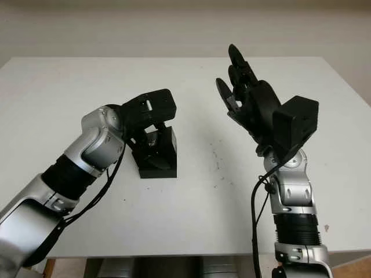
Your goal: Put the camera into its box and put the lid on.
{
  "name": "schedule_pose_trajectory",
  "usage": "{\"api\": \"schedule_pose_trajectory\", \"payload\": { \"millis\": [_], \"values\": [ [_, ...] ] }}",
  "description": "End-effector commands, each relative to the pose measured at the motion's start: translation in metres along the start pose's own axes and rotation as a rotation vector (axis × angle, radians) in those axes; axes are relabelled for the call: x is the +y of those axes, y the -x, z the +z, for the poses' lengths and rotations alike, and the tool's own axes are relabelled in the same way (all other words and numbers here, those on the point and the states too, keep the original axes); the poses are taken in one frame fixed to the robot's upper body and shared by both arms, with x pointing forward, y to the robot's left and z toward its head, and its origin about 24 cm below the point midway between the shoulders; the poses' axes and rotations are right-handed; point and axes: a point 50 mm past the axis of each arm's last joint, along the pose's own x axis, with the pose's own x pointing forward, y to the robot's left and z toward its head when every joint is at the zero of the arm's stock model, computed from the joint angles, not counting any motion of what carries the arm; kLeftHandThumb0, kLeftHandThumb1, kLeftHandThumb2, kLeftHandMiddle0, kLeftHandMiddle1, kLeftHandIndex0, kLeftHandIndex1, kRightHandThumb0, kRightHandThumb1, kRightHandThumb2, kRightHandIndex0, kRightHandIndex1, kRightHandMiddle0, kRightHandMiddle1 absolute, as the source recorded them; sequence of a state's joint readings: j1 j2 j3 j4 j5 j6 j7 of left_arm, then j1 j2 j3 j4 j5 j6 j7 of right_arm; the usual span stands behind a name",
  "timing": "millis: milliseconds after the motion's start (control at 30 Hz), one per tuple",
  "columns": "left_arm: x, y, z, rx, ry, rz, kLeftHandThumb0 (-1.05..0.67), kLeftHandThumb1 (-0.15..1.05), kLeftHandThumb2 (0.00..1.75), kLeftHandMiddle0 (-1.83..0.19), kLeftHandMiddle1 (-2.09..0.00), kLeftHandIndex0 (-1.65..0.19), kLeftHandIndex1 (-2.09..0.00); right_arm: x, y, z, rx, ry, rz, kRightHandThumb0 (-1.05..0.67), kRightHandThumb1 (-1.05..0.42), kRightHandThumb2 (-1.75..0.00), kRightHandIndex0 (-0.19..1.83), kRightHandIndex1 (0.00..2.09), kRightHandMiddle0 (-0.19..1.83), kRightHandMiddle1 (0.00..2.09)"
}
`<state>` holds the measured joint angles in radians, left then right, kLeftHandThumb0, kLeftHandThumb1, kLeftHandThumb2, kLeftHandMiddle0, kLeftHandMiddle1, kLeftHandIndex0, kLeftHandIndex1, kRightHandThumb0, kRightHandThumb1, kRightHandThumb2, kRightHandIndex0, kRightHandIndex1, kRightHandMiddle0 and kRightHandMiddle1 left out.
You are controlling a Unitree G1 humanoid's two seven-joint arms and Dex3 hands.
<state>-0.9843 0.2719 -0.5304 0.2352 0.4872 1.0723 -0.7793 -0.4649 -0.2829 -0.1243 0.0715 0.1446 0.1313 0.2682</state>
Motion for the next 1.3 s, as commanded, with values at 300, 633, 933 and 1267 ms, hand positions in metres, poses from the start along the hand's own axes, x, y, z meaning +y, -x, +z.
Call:
{"api": "schedule_pose_trajectory", "payload": {
  "millis": [300,633,933,1267],
  "values": [
    [-0.007,0.007,0.018,-0.083,-0.054,-0.083,-0.59,1.05,0.58,0.19,0.00,0.19,0.00,0.000,0.001,0.002,0.000,-0.018,-0.003,-0.66,-1.05,-0.37,-0.11,0.04,-0.04,0.05],
    [-0.003,0.010,0.014,-0.093,-0.079,-0.077,-0.57,1.05,0.55,0.19,0.00,0.19,0.00,-0.002,0.000,0.000,0.001,-0.035,-0.002,-0.67,-1.05,-0.34,-0.11,0.05,-0.02,0.06],
    [0.019,0.023,0.005,-0.257,-0.358,0.116,-0.73,1.05,0.51,0.12,-0.04,0.19,0.00,-0.002,0.000,0.001,0.000,-0.029,0.005,-0.65,-1.05,-0.34,-0.12,0.05,-0.05,0.05],
    [0.049,0.041,-0.019,-0.434,-0.472,0.300,-0.90,1.05,0.40,0.19,0.00,0.19,0.00,-0.003,0.001,0.001,0.007,-0.028,0.012,-0.63,-1.05,-0.36,-0.12,0.05,-0.06,0.04]
  ]
}}
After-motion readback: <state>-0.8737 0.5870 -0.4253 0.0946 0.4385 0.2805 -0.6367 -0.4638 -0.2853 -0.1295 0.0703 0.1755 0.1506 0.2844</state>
